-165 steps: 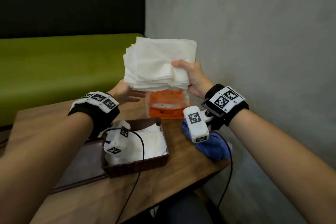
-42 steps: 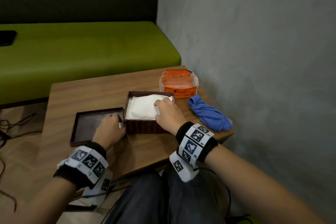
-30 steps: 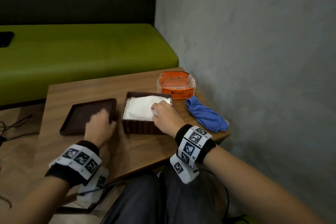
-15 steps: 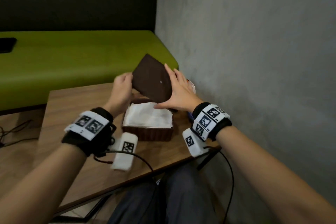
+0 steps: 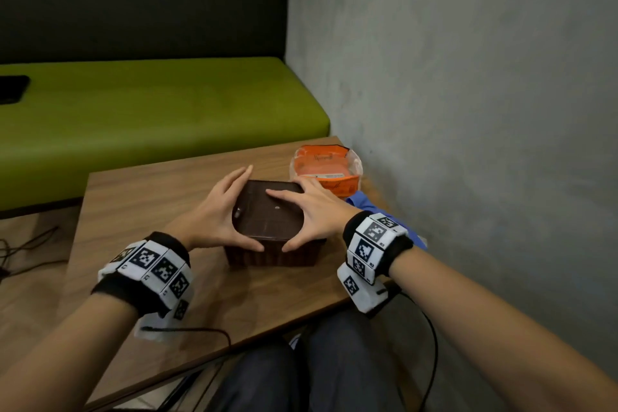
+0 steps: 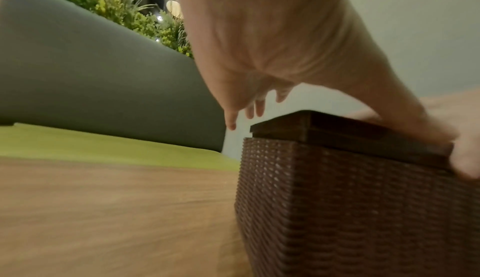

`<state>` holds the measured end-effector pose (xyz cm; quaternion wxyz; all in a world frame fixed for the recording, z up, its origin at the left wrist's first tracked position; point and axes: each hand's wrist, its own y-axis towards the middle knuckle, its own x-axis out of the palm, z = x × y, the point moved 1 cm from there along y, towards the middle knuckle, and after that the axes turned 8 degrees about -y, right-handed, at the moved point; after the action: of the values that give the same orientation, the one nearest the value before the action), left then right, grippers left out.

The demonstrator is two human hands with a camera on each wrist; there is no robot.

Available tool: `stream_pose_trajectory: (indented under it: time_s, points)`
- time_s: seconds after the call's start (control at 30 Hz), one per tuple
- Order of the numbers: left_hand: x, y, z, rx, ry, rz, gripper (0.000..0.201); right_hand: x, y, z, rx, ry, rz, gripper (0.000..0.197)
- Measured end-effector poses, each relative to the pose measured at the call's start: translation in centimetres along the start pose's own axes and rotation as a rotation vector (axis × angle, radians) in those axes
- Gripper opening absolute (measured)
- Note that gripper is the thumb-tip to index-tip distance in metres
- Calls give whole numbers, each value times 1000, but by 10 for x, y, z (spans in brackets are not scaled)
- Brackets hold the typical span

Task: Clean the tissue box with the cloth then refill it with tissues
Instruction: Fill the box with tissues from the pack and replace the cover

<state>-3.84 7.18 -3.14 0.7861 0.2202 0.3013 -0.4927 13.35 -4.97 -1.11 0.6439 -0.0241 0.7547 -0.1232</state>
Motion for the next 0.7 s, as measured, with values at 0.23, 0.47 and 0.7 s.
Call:
stream_pose_trajectory:
  time_s: [0.23, 0.47, 0.7]
  points:
    - [-2, 5, -6, -43, 68, -93, 157, -5, 6, 1, -32, -38, -40, 103]
    - [-6, 8, -8, -68, 106, -141, 157, 5, 3, 3, -62, -85, -9, 103]
    - [2, 9, 3, -248, -140, -28, 145, 9, -5, 3, 89, 241, 113, 79]
